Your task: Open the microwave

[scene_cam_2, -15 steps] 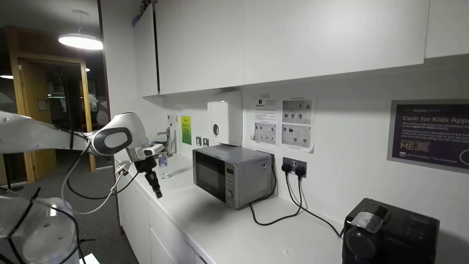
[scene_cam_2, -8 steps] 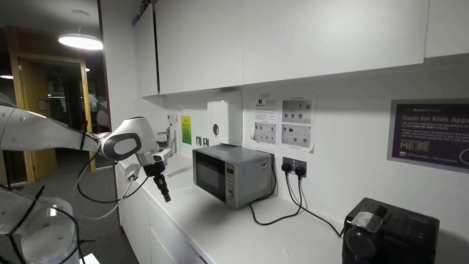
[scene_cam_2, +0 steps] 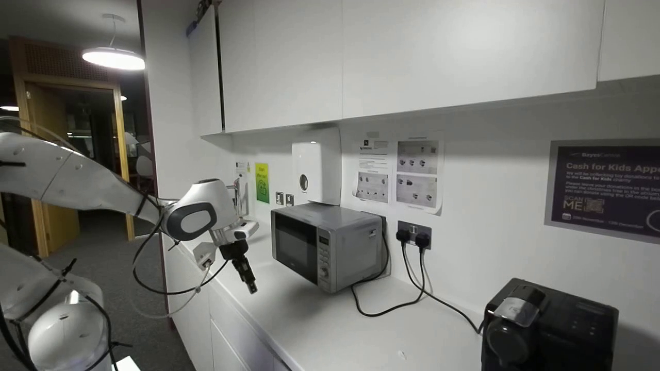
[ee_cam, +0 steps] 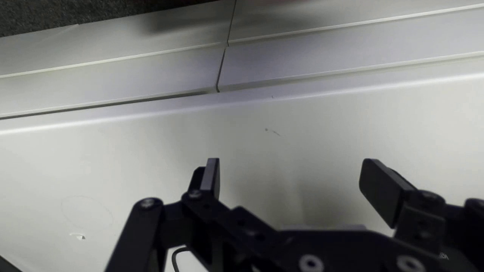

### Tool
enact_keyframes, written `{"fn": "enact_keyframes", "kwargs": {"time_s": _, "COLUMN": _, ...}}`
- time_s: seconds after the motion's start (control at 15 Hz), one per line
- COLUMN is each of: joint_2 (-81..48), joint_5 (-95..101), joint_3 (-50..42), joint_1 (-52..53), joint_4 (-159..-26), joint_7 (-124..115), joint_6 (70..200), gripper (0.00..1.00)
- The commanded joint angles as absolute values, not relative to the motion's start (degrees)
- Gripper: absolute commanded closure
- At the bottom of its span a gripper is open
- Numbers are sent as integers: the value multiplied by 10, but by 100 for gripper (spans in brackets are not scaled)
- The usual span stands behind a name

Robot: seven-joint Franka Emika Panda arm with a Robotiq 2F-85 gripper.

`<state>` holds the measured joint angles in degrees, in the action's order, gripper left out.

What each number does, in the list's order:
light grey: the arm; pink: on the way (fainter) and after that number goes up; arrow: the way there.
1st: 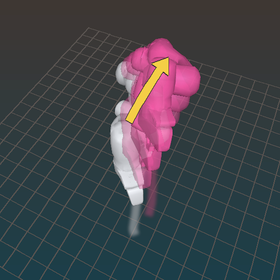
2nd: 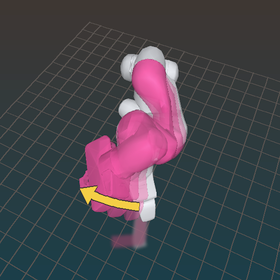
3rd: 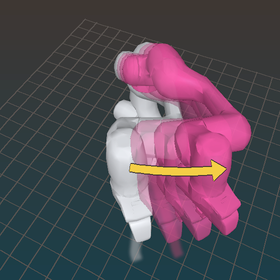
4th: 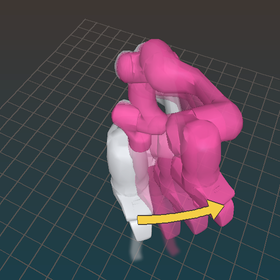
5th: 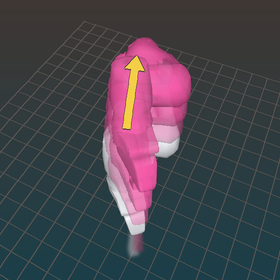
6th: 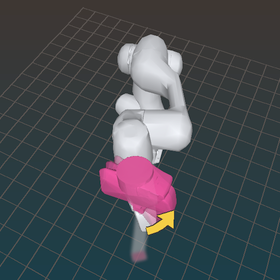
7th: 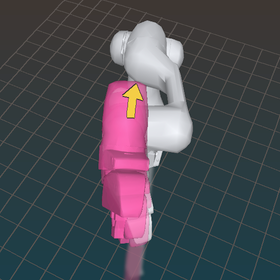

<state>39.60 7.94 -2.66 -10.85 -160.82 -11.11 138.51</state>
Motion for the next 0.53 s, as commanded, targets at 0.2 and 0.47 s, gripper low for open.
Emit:
{"fn": "enact_keyframes", "kwargs": {"time_s": 0.2, "joint_2": 293, "joint_5": 131, "joint_3": -16, "joint_1": -152, "joint_4": -1592, "joint_7": -93, "joint_6": 1512, "gripper": 0}}
{"fn": "enact_keyframes", "kwargs": {"time_s": 0.47, "joint_2": 242, "joint_5": 179, "joint_3": -6, "joint_1": -183, "joint_4": -1583, "joint_7": -101, "joint_6": 1593, "gripper": 0}}
